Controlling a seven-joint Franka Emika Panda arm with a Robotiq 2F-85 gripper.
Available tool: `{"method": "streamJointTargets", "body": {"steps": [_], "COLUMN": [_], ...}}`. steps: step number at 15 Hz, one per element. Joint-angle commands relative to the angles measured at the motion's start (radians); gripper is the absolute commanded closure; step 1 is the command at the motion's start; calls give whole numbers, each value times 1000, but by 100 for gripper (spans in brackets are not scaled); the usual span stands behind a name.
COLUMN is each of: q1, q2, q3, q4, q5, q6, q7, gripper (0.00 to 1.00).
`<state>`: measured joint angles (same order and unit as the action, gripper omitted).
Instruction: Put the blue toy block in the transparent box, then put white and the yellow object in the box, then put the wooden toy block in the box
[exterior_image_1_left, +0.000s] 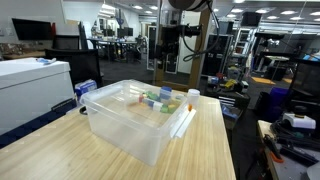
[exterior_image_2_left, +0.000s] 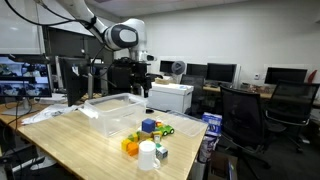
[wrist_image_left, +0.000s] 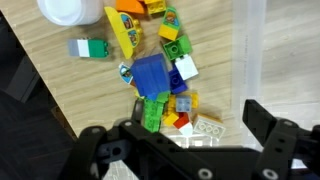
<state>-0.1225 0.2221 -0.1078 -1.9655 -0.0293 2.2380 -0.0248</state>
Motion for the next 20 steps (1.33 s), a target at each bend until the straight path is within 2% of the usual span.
{"method": "streamJointTargets", "body": {"steps": [1,4,7,8,13,20], "q1": [-53,-65,-50,-59,-61,-109], "q2": [70,132,201,157,197,312], "q3": [-6,-1,-7,-1,10,17], "q4": [63,93,115,90,101,179], "q5": [25,-15,-47,-25,-21,-33], "q6": [-30,-9,59,21,62,49], "q7": [-167,-261,-218,-225,-249,-373], "gripper": [0,0,0,0,0,0]}}
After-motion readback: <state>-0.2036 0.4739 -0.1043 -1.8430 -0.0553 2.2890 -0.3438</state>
